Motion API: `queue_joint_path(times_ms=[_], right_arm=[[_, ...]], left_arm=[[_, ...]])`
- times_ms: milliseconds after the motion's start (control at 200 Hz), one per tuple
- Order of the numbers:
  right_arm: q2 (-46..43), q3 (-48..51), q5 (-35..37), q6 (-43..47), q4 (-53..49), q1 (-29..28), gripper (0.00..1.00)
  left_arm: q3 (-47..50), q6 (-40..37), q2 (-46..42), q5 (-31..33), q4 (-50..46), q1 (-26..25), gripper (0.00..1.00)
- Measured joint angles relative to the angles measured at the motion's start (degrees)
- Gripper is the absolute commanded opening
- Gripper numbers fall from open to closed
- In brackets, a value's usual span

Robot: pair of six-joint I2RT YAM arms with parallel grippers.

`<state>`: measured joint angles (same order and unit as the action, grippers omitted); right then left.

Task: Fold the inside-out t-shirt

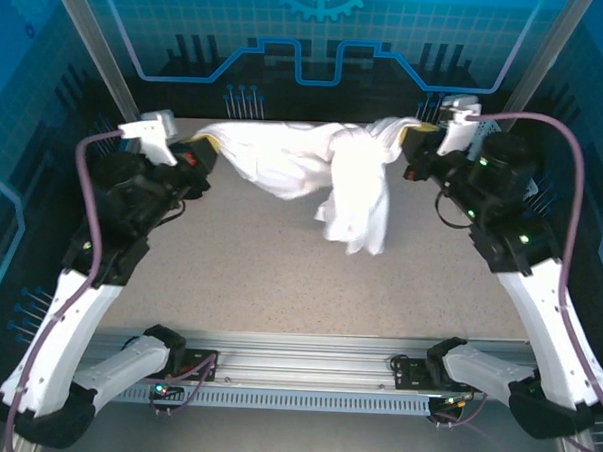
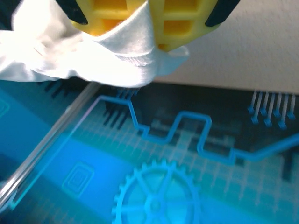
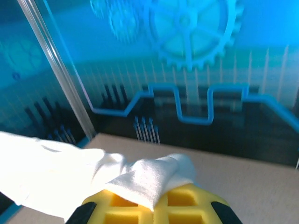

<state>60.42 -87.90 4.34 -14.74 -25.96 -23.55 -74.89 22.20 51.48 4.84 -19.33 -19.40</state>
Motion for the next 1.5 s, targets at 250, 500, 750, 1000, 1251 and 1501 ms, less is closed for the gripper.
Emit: queue_joint_path(times_ms=[250,500,750,1000,1251,1501], right_arm=[[-3.23,0.02,2.29,3.98,-0.76,0.87,0.0],[-1.03,5.38,-0.52,6.45,-1.46,1.11,0.0],[11.47,8.37,0.22,4.31,-1.05,1.18,0.0],[33.79,1.81,3.61,0.17,-4.13,4.13,0.32],[38.86,0.83,4.31,-0.48,-9.01,4.74,0.71],[28.11,23.63,0.98,-3.85,-14.64,3.89,0.68]], left_arm=[[-2.89,-1.38,0.39,5.46,-6.58,2.82,0.0],[-2.64,-1.16,2.1,4.15,-8.66,3.28,0.0],[3.98,1.9,12.33,5.16,-4.94,9.53,0.0],[6.69,6.88,31.87,5.29,-3.19,18.51,0.63],[21.84,10.4,22.05,-3.02,0.72,15.15,0.82],[35.63,13.49,9.75,-9.4,2.4,-0.28,0.83]])
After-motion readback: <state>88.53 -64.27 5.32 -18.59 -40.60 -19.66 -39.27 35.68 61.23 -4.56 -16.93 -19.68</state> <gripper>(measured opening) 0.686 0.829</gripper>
